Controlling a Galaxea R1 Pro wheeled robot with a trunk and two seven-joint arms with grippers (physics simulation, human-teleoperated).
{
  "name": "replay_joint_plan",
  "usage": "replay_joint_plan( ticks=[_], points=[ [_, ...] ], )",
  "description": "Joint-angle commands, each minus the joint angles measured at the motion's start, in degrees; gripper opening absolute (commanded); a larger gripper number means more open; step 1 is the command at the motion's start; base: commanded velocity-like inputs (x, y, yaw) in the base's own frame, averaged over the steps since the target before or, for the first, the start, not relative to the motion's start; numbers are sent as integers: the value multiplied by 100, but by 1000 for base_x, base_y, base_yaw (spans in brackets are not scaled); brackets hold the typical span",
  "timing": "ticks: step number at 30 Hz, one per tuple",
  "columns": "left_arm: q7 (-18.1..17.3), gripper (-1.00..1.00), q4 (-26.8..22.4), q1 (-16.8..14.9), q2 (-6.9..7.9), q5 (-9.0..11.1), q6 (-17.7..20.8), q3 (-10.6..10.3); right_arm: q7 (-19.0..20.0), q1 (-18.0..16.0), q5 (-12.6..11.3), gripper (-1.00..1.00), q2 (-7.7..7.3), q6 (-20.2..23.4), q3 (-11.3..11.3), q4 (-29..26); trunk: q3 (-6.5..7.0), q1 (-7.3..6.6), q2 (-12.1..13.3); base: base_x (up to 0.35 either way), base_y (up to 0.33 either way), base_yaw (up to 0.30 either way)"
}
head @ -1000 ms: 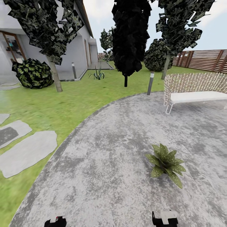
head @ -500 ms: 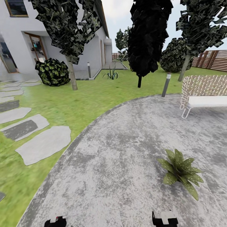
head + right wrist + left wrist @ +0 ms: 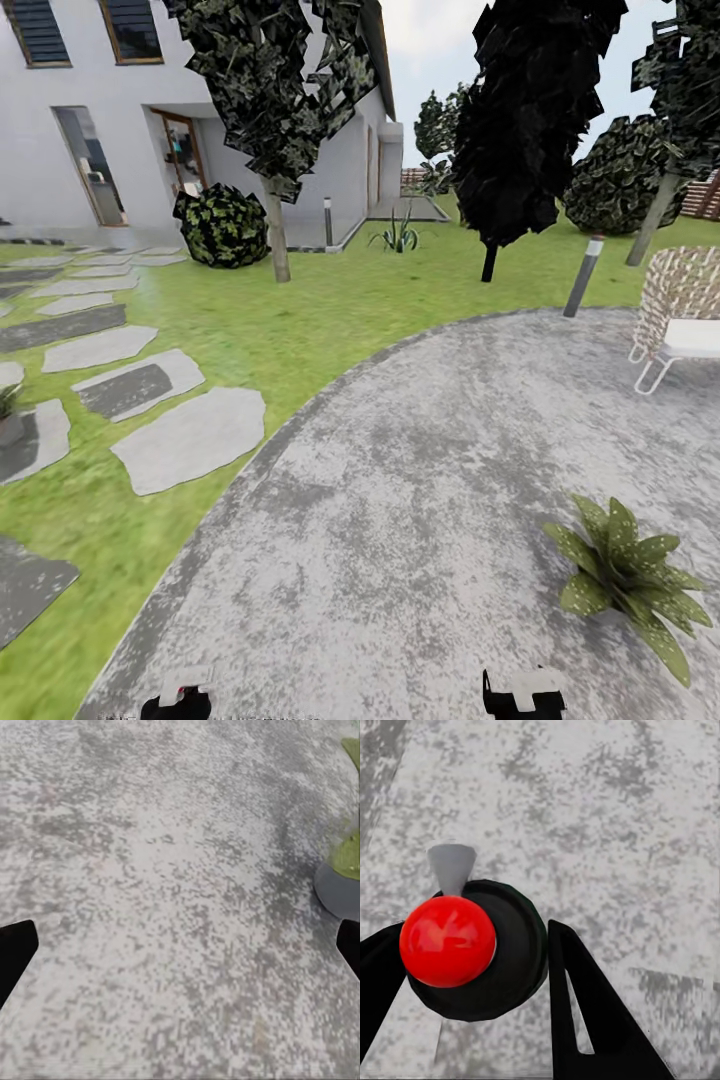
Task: Pick up the pesticide atomizer in the garden and spray insectifuge to fully cover both potted plants in the garden.
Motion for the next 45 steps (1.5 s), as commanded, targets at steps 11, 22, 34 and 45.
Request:
replay_joint_plan(
  ticks=[11,22,34,45],
  points=[
    [-55,-100,9,-5,-1,16,-12,44,-50,-2,35,100,10,-6,-46,4,-5,-1,-2,0,0,279],
    [-55,-100,9,-5,-1,21,-12,42,-43,-2,48,100,8,-6,-47,5,-5,-1,-2,0,0,279],
    [-55,-100,9,-5,-1,23,-12,48,-26,-2,48,100,4,-6,-51,-11,-5,-1,-2,0,0,145],
    [-55,-100,9,-5,-1,21,-12,48,-15,-3,79,100,0,-6,-43,4,-5,-1,-2,217,0,17]
  ],
)
